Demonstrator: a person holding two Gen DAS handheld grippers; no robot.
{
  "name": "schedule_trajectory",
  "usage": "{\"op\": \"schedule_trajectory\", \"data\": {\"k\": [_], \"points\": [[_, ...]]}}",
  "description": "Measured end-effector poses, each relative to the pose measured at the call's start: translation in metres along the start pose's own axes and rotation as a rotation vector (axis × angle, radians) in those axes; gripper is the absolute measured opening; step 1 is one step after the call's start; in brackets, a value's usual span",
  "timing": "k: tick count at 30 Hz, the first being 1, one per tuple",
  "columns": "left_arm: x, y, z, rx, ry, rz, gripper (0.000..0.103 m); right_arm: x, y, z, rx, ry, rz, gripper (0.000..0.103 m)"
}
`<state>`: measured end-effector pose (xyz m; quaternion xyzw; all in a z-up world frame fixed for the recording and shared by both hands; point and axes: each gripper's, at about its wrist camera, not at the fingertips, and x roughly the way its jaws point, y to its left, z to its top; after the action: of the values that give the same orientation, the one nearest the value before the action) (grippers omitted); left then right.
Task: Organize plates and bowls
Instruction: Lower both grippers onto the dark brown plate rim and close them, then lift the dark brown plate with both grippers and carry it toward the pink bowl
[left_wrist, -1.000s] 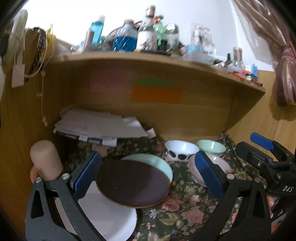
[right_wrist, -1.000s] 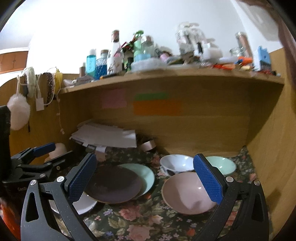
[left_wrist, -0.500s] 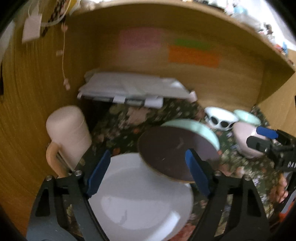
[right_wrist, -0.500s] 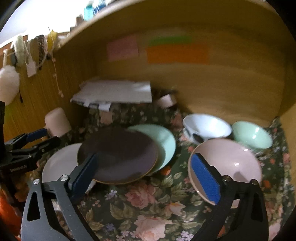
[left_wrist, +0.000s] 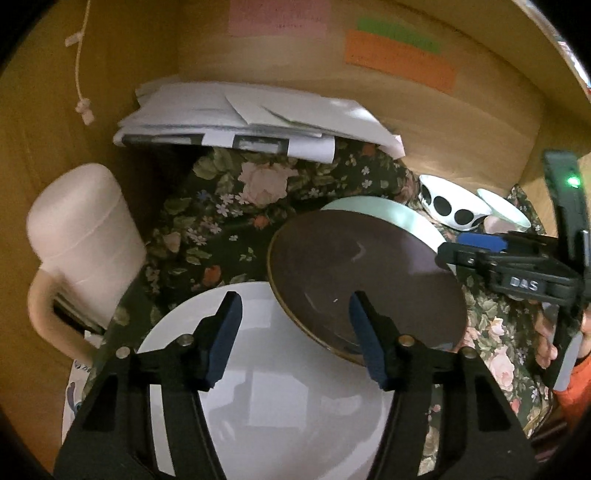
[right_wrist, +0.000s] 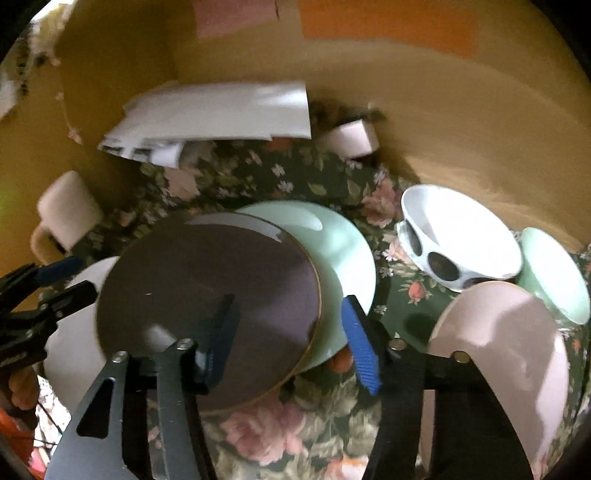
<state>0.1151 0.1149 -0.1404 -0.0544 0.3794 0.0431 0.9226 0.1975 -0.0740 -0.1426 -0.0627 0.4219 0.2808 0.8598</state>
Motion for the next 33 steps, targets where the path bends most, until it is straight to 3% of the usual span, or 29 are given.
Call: {"op": "schedule_trajectory", "data": {"k": [3, 6, 11, 15, 33], "points": [[0.012, 0.004, 0.002, -0.008, 0.031, -0.012, 0.057, 0.016, -0.005, 0.004, 0.020, 0.054, 0.019, 0.040], [0.020, 0.008, 0.004, -0.024, 0.072, -0.040, 0.049, 0.024, -0.006, 0.007, 0.021, 0.075, 0.017, 0.039], [0.022, 0.010, 0.005, -0.039, 0.088, -0.060, 0.046, 0.035, -0.006, 0.011, 0.027, 0.107, 0.013, 0.034], [0.029, 0.009, 0.003, -0.040, 0.140, -0.076, 0.038, 0.043, -0.007, 0.013, 0.025, 0.129, 0.006, 0.030], [0.026, 0.018, -0.003, -0.067, 0.148, -0.072, 0.030, 0.030, 0.001, 0.000, 0.015, 0.124, 0.083, 0.027]]}}
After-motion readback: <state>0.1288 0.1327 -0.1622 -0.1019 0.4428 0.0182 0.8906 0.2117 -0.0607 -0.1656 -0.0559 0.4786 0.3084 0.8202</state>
